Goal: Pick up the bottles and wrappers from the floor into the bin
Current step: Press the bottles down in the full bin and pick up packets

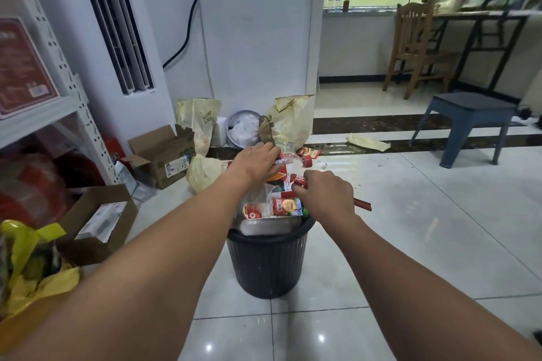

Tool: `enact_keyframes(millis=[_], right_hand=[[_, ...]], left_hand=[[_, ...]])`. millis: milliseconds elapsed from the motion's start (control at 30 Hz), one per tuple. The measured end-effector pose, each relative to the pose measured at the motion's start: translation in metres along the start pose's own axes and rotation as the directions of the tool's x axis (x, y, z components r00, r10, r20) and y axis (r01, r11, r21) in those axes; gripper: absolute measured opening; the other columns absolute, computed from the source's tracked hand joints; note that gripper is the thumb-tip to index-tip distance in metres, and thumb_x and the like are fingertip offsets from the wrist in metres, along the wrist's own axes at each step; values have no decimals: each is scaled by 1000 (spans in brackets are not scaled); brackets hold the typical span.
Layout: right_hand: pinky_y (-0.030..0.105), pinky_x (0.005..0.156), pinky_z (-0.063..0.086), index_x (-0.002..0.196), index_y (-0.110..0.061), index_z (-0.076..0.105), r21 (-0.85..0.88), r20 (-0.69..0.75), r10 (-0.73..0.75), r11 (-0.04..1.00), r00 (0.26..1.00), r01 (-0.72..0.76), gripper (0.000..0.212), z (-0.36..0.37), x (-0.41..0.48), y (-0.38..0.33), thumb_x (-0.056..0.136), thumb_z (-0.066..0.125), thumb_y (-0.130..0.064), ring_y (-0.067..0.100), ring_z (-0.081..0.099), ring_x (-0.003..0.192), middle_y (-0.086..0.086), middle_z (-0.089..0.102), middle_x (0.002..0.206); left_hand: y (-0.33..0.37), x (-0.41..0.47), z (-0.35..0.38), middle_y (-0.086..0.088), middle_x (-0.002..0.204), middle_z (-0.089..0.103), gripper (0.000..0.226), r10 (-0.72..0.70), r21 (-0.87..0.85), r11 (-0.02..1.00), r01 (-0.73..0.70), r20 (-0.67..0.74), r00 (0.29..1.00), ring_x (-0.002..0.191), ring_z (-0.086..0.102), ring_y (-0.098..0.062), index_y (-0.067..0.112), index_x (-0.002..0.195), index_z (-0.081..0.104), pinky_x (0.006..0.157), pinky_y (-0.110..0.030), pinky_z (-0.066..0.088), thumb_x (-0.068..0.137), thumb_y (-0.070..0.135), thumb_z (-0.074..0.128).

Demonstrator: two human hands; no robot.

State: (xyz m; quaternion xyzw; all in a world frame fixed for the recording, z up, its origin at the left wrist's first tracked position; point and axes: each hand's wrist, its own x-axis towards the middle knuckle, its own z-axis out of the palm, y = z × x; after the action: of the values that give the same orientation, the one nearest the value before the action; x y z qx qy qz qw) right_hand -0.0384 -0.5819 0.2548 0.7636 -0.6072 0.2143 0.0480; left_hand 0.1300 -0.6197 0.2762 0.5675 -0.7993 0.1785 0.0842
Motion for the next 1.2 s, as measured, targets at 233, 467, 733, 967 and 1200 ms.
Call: enact_keyframes(millis=[233, 467, 733, 967, 1200], right_hand=[[27, 59, 36, 85, -21, 57, -1, 20, -12, 1000, 1000, 12, 28, 10, -5, 3, 89, 47, -47, 22, 55, 67, 2, 65, 82], [27, 58, 33, 90, -22, 58, 4, 38, 3, 1000, 999, -3, 29, 18, -11, 12, 90, 48, -49, 25, 62, 74, 2, 66, 82], [26, 62, 38, 101, -21, 62, 16, 64, 1, 1000, 998, -2, 34, 27, -15, 4, 90, 49, -51, 22, 64, 80, 1, 68, 92], [29, 65, 44, 108, -23, 58, 35, -10, -53, 998, 999, 53, 33, 27, -13, -3, 90, 50, -49, 23, 65, 87, 1, 68, 98], [33, 70, 45, 111, -20, 54, 43, 43, -176, 984, 983, 175, 30, 22, -1, -27, 92, 51, -43, 24, 63, 91, 4, 66, 103]], left_hand=[[1, -1, 20, -3, 126, 47, 44, 74, 129, 989, -76, 24, 997, 118, 41, -20, 14, 124, 45, 94, -35, 36, 95, 47, 37], [-6, 3, 19, -4, 125, 47, 48, 68, 96, 993, -71, 36, 997, 117, 40, -22, 13, 125, 44, 96, -37, 36, 94, 49, 38], [-10, -13, 22, -5, 114, 53, 34, 92, 59, 995, -87, -92, 992, 103, 47, -22, 12, 119, 49, 88, -35, 37, 99, 35, 36], [-23, -29, 16, -3, 119, 51, 33, 31, 26, 999, -29, -73, 997, 109, 45, -20, 15, 122, 47, 87, -34, 38, 99, 35, 35], [-37, -38, 4, -3, 123, 51, 33, -34, 11, 999, 35, -52, 998, 112, 45, -21, 16, 125, 46, 92, -36, 37, 99, 33, 35]])
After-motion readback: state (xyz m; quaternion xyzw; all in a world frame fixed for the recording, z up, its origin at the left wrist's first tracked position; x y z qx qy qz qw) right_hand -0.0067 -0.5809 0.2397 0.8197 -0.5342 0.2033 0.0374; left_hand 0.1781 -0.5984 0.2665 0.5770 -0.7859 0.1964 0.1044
